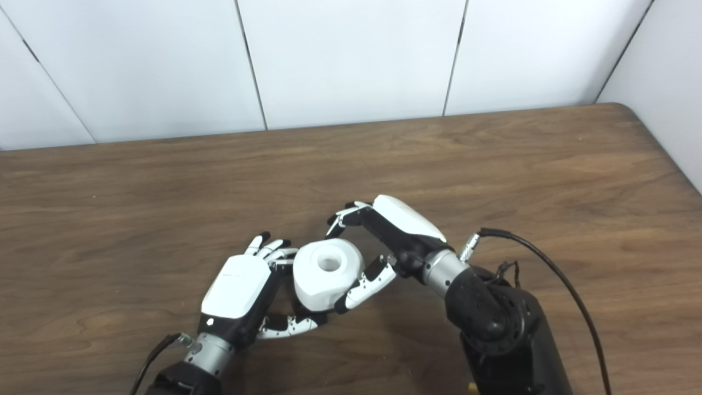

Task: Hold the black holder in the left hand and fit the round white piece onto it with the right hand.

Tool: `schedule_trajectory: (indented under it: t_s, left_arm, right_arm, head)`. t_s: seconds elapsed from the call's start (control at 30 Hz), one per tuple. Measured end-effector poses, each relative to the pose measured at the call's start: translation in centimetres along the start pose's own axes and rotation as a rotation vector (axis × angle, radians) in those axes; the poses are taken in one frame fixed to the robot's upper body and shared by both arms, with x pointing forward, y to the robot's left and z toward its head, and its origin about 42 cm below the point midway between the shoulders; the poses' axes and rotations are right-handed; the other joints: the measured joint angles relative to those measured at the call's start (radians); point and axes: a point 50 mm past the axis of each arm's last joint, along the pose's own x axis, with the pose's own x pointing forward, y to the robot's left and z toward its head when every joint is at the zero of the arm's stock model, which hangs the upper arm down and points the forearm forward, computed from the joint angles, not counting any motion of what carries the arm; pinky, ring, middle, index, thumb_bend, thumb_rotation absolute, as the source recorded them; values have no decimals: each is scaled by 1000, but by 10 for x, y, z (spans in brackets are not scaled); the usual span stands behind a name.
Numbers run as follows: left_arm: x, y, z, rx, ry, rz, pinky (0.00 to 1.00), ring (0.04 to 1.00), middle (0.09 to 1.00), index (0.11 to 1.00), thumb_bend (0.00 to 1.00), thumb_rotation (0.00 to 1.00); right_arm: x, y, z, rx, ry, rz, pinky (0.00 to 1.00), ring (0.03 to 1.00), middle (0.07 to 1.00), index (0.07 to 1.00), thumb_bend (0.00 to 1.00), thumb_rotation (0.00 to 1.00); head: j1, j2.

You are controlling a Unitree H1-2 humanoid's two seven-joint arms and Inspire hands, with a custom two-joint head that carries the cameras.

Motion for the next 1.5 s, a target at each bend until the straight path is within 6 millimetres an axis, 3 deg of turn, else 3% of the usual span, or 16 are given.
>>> schedule_trajectory:
  t_s: [0.57, 0.6, 0.63, 0.67, 0.73, 0.97, 1.5]
  left_arm:
    - [1, -1, 3, 6, 3, 2, 986, 889, 797, 486, 524, 56]
    - [1, -1, 3, 6, 3, 2, 984, 888, 796, 486, 524, 56]
    - [1, -1, 3, 6, 3, 2, 983, 886, 794, 486, 524, 56]
    - [1, -1, 3, 6, 3, 2, 983, 887, 794, 486, 524, 55]
    - [1, -1, 3, 6, 3, 2, 983, 886, 794, 486, 524, 56]
    - [1, -1, 3, 6, 2, 2, 989, 890, 798, 486, 524, 56]
    - [1, -1, 3, 5, 3, 2, 986, 886, 792, 486, 524, 56]
  right_arm:
    - [3, 1, -1, -22, -9, -7, 957, 934, 819, 490, 524, 150]
    - [3, 0, -1, -33, -10, -5, 947, 933, 821, 540, 737, 193]
    - [3, 0, -1, -41, -11, -3, 942, 936, 825, 572, 855, 221]
    - [4, -1, -1, -47, -11, -3, 941, 942, 831, 596, 935, 249]
    - [4, 0, -1, -60, -6, -1, 944, 958, 845, 623, 984, 284]
    - [3, 0, -6, -95, 19, 16, 994, 996, 889, 673, 1000, 380]
    - [1, -6, -11, -104, 52, 4, 981, 1000, 956, 763, 1000, 380]
  head:
    - [6, -2]
    - [6, -2]
    - [2, -5]
    - [2, -5]
    - [-2, -5]
    - [-3, -6]
    - [-21, -11]
